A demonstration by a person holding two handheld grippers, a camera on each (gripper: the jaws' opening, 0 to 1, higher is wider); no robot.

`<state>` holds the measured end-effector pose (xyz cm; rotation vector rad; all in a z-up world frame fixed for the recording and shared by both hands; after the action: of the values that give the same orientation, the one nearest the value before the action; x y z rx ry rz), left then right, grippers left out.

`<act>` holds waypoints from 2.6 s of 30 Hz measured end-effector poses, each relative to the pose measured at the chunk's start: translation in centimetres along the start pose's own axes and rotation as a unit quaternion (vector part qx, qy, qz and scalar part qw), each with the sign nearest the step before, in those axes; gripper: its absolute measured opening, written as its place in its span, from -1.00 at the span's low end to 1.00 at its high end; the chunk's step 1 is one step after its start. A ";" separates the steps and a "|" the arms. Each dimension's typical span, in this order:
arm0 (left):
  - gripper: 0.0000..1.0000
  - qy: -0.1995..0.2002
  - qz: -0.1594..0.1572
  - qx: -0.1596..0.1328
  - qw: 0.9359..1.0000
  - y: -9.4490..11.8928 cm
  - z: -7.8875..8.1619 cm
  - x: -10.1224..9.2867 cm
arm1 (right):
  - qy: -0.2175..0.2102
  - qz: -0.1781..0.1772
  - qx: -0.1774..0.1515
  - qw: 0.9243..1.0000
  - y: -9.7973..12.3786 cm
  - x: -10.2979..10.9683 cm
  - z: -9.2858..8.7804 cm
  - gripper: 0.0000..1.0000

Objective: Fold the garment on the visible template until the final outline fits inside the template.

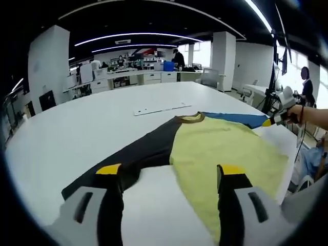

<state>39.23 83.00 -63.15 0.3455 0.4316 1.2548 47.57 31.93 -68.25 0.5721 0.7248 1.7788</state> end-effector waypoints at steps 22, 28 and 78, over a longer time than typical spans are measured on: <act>0.98 0.006 -0.009 -0.003 1.000 1.9 0.5 -1.8 | -0.050 -0.074 0.033 0.995 2.3 -8.7 -0.8 0.23; 0.98 0.005 -0.013 0.003 1.000 2.4 0.2 -2.4 | -0.056 -0.093 0.043 0.993 2.4 -10.4 -1.5 0.13; 0.94 -0.016 -0.016 0.036 0.999 3.6 -0.8 -3.6 | -0.093 -0.116 0.041 0.988 2.2 -11.8 1.2 -1.00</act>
<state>34.92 80.57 -61.62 0.4179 0.4554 1.2030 50.52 20.44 -66.20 0.6713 0.7071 1.4638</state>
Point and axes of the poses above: the point that each gripper's makers call its tool centre point, and the gripper's own axes: y roughly backward along the fingers, x roughly to its left, z roughly out of its top, the point moved 8 cm from there along y, roughly backward along the fingers, and after that the axes turned 7 degrees about y, right-handed, at the moved point
